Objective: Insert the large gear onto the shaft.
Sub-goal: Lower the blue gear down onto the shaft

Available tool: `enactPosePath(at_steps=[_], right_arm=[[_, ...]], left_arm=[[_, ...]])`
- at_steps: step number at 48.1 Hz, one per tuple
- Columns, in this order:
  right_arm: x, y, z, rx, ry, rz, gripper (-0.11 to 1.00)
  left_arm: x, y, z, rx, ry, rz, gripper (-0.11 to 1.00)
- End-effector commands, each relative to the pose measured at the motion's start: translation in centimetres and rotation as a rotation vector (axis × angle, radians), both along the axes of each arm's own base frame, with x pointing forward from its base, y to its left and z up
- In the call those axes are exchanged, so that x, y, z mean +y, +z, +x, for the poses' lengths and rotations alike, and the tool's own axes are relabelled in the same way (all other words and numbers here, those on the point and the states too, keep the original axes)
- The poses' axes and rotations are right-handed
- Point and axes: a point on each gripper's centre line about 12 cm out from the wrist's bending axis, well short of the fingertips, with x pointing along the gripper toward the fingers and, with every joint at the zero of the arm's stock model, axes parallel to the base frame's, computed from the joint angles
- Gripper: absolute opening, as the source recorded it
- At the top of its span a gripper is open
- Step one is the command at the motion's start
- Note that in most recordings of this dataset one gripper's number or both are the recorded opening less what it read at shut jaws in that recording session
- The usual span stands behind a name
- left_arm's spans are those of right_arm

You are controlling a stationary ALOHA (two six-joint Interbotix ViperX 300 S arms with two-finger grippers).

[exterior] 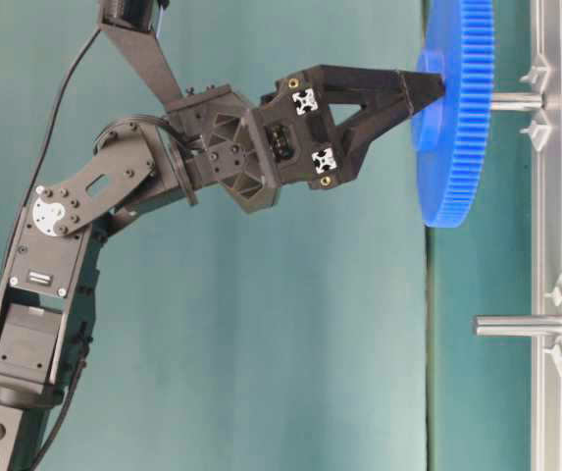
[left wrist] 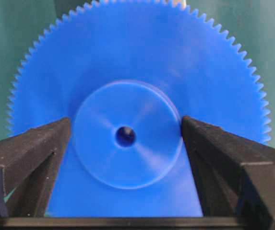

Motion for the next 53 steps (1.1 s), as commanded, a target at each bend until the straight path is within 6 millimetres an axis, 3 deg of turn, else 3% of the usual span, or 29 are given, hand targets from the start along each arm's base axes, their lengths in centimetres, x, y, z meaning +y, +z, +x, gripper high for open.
enactPosePath(at_steps=[1,16,32,43,53], right_arm=[[0.0,0.7,0.3,-0.019,-0.006,0.008,0.65],[-0.1,0.7,0.3,-0.020,-0.007,0.006,0.65],[0.0,0.8,0.3,-0.022,-0.006,0.006,0.65],[0.0,0.6,0.2,-0.017,-0.006,0.008,0.65],[0.0,0.6,0.2,-0.020,-0.006,0.006,0.65]], left_arm=[[-0.9,0.9,0.1,-0.026,-0.007,0.000,0.91],[-1.1,1.1,0.4,-0.048,-0.005,-0.002,0.91],[-0.8,2.2,0.7,-0.093,0.003,0.002,0.91],[-0.9,4.0,1.2,-0.142,0.019,-0.005,0.91],[-0.9,3.9,1.1,-0.134,0.021,-0.007,0.91]])
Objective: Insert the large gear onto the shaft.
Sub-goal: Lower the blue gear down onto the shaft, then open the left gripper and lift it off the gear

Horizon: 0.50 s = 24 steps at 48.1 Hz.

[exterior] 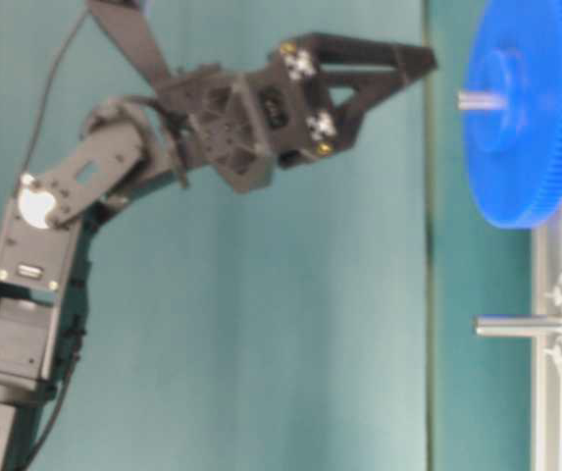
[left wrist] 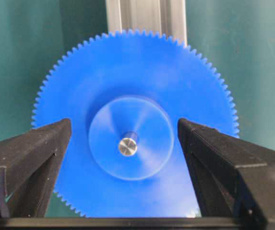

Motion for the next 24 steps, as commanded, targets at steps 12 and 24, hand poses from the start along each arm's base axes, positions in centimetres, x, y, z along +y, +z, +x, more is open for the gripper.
enactPosePath(at_steps=[12,24], right_arm=[[0.0,0.6,0.1,-0.023,-0.004,0.006,0.65],[0.0,0.7,0.0,-0.028,-0.004,0.006,0.65]], left_arm=[[-0.1,3.7,-0.2,-0.077,-0.003,0.011,0.91],[0.7,4.5,-2.0,-0.099,0.022,0.009,0.91]])
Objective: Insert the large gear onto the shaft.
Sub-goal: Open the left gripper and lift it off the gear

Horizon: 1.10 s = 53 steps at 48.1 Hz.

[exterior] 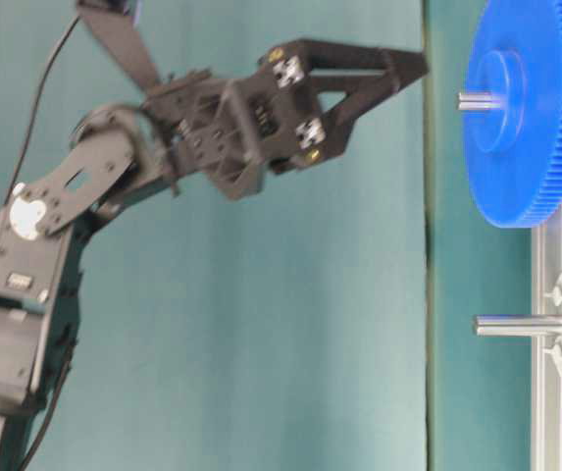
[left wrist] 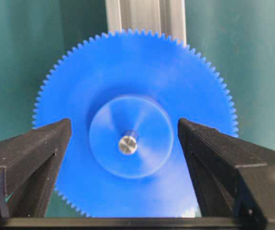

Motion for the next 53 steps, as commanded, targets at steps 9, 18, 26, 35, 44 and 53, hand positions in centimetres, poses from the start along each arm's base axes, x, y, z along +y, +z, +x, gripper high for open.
enactPosePath(at_steps=[9,18,26,35,44,53], right_arm=[[0.0,0.7,-0.3,-0.019,-0.003,0.009,0.65],[0.0,0.6,-0.7,-0.003,-0.003,0.008,0.65],[0.0,0.4,-0.7,0.004,-0.004,0.010,0.65],[0.1,0.0,-0.8,0.014,-0.002,0.010,0.65],[-0.1,0.0,-0.9,0.005,-0.008,-0.007,0.65],[-0.2,0.1,-1.2,-0.013,-0.017,-0.009,0.65]], left_arm=[[0.3,4.5,-3.2,-0.121,0.031,0.003,0.91],[0.1,5.2,-5.1,-0.126,0.038,-0.002,0.91],[-0.6,6.3,-6.7,-0.185,0.023,0.006,0.91],[-0.9,7.3,-9.5,-0.270,0.056,-0.014,0.91],[-1.5,7.1,-12.1,-0.289,0.099,-0.054,0.91],[-2.3,6.9,-13.7,-0.282,0.080,-0.055,0.91]])
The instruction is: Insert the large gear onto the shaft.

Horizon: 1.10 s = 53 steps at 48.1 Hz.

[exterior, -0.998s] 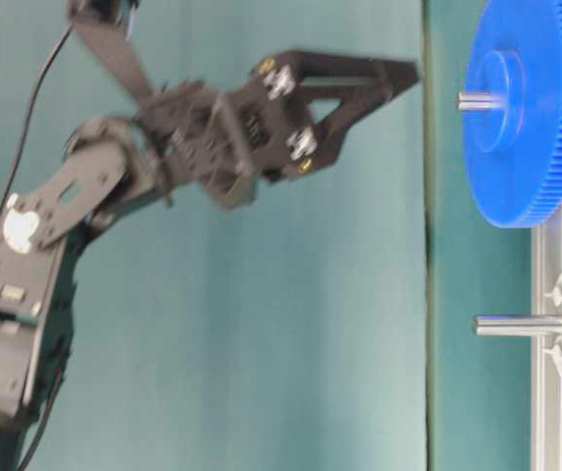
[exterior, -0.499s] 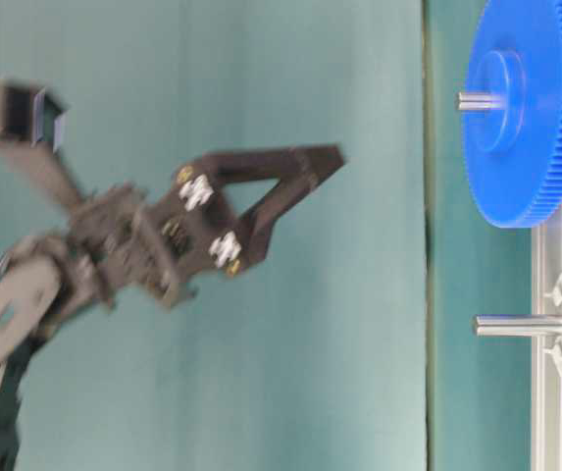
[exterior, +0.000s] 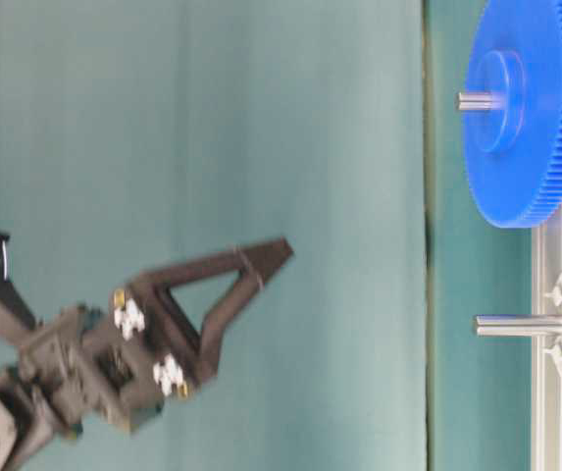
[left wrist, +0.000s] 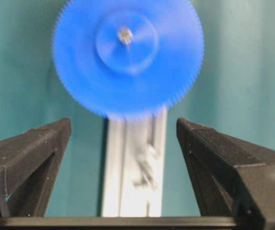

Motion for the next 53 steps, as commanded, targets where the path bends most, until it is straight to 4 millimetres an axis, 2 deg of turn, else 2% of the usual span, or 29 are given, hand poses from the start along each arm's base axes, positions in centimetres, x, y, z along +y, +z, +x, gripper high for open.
enactPosePath(at_steps=[1,9,16,39,53], right_arm=[[-0.1,0.4,0.0,-0.020,-0.011,0.007,0.65],[-0.1,0.7,-0.2,-0.032,-0.012,0.007,0.66],[-0.1,0.6,-0.2,-0.025,-0.012,0.007,0.66],[-0.1,0.7,-0.2,-0.019,-0.012,0.007,0.66],[0.0,-0.4,-0.9,0.041,-0.010,0.013,0.66]], left_arm=[[-0.5,1.5,-0.9,-0.043,-0.009,0.004,0.91],[-1.2,1.0,-2.5,-0.036,-0.013,-0.007,0.89],[-1.7,1.4,-4.0,-0.078,-0.019,-0.011,0.88],[-2.4,0.8,-10.9,-0.335,0.003,-0.041,0.87],[-3.3,0.0,-13.9,-0.358,-0.021,-0.045,0.87]])
